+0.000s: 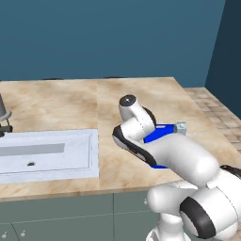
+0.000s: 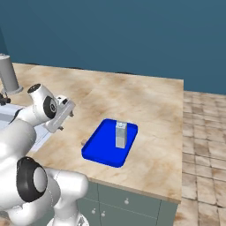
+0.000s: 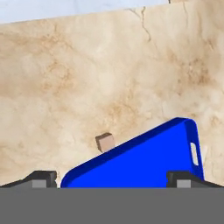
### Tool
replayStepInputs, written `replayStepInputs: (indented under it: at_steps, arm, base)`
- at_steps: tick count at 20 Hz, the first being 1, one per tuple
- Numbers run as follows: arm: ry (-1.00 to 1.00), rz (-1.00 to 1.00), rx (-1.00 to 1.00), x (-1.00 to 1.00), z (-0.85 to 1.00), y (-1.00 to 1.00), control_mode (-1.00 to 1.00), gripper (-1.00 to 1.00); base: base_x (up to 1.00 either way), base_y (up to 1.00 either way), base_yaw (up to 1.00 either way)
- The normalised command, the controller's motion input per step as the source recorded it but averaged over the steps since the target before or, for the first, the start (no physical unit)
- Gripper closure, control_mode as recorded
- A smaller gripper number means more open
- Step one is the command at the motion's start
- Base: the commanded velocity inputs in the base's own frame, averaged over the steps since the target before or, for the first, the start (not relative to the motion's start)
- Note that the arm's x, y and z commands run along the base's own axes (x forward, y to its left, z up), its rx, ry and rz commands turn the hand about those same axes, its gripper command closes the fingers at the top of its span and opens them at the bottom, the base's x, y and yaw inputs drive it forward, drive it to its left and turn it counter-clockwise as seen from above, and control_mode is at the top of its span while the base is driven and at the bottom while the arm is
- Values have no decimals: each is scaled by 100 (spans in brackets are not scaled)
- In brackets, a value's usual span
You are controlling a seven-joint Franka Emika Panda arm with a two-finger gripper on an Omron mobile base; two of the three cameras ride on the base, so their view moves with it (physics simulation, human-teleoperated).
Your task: Take out the milk from the fridge and place it on the tray on the counter. Then take the sugar cube near the tray and place it in the tray.
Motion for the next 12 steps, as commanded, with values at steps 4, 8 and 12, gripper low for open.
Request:
replayStepInputs:
  at_steps: [4, 8, 12]
  arm:
    - [18, -1, 3, -4, -16, 0, -100, -100]
    - [12, -4, 0, -6, 0, 0, -100, -100]
    - [11, -2, 0, -8, -7, -9, -100, -100]
  base:
    - [0, 0, 0]
    - [0, 0, 0]
    - [0, 0, 0]
